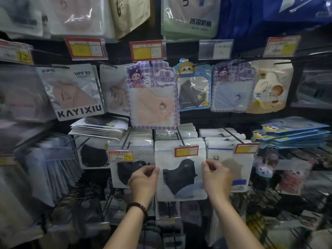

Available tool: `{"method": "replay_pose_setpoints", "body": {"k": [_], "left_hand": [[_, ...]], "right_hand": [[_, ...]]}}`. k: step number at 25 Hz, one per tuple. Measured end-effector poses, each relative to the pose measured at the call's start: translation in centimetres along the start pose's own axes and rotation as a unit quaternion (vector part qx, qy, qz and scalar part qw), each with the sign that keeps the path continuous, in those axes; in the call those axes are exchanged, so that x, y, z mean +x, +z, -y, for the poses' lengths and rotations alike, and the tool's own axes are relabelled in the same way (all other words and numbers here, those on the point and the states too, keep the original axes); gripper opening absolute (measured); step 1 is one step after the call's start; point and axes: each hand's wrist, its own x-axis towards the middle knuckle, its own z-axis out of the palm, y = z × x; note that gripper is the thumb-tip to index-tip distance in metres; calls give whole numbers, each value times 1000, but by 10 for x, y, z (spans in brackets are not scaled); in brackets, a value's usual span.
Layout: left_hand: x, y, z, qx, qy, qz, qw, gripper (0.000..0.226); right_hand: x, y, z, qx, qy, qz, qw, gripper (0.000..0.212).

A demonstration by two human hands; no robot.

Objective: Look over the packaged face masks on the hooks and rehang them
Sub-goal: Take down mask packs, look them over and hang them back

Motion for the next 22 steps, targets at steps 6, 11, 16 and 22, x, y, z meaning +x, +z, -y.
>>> {"method": "replay_pose_setpoints", "body": {"k": [6, 11, 16, 22], "left_hand": [[13, 3, 2, 0, 0, -7, 1000, 10], [8, -8, 12, 1, 1, 26, 1000, 8], [13, -57, 31, 1, 6, 11, 1000, 8], [69, -101, 50, 71, -3, -5, 997, 61]], "right_hand": [[-5, 10, 0, -63, -2, 77, 995, 52], [-36, 14, 17, -82, 44, 99, 991, 80], [-93, 51, 43, -8, -4, 187, 982, 49], [-106, 93, 84, 50, -9, 276, 960, 64]]}}
